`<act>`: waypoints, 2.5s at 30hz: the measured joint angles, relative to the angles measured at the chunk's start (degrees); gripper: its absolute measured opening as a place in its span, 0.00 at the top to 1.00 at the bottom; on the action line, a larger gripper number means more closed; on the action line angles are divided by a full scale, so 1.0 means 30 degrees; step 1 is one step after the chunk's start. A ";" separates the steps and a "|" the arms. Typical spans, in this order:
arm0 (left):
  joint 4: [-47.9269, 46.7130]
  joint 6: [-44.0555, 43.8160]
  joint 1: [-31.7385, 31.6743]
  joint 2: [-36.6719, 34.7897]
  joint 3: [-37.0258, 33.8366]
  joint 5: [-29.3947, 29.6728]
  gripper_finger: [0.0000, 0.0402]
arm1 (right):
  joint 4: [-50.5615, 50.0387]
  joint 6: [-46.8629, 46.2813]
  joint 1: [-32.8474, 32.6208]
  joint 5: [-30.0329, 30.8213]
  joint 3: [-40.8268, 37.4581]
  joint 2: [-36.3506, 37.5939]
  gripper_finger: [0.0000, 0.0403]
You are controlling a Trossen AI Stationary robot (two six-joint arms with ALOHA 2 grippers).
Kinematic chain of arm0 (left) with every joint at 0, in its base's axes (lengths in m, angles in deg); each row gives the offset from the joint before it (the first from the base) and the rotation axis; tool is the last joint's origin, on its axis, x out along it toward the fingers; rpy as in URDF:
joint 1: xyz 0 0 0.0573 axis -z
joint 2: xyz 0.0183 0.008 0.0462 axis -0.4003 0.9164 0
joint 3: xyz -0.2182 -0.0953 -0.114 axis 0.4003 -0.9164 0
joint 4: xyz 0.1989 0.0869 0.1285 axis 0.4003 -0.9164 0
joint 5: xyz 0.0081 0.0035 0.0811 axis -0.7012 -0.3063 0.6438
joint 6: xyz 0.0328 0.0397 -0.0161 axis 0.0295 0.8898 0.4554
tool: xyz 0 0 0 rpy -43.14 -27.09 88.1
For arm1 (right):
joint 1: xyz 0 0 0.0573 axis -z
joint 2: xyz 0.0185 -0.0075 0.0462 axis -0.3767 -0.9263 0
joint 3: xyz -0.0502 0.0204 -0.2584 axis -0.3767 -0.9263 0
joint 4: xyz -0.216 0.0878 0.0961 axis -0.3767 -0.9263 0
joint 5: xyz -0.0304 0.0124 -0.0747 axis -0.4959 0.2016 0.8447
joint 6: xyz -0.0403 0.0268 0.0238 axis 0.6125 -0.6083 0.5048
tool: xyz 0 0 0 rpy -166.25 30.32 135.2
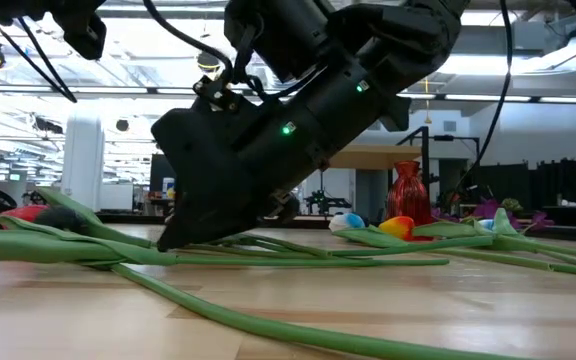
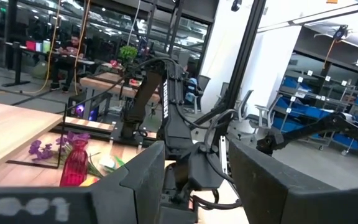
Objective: Pick and place flowers into a vace then onto a shelf
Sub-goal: Put the red flower into the transparent vase
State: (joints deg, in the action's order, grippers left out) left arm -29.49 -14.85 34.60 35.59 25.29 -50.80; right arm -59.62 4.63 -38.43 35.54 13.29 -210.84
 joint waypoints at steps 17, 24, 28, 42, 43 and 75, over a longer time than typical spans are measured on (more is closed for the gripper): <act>-0.1005 0.0000 0.0000 0.0007 0.0000 0.0858 0.58 | -0.1109 0.2434 -0.1658 0.1147 0.0248 0.4377 1.00; -0.0976 0.0310 0.0000 0.0007 0.0000 0.0896 0.58 | -0.0375 0.5404 -0.2873 0.6353 0.0234 0.7189 1.00; -0.0856 0.0479 0.0000 0.0075 0.0000 0.0903 0.58 | 0.2175 0.8084 -0.3026 0.8160 0.0248 0.7927 1.00; 0.5741 0.2754 0.0000 0.2907 0.0007 0.0286 0.58 | 1.1796 1.0164 0.0528 0.0809 0.0284 0.8269 1.00; 0.6427 0.2969 0.0000 0.3230 0.0007 0.0129 0.58 | 1.1845 0.9629 0.0893 0.0289 0.0279 0.8269 1.00; 1.0106 0.6175 -0.0364 1.1852 0.4454 -0.0160 0.58 | 1.1033 0.6665 0.2602 -0.2543 0.0284 0.8196 1.00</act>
State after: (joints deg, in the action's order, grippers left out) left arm 0.83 3.67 33.51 71.15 38.65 -51.28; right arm -26.52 24.62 -30.62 27.91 14.15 -186.25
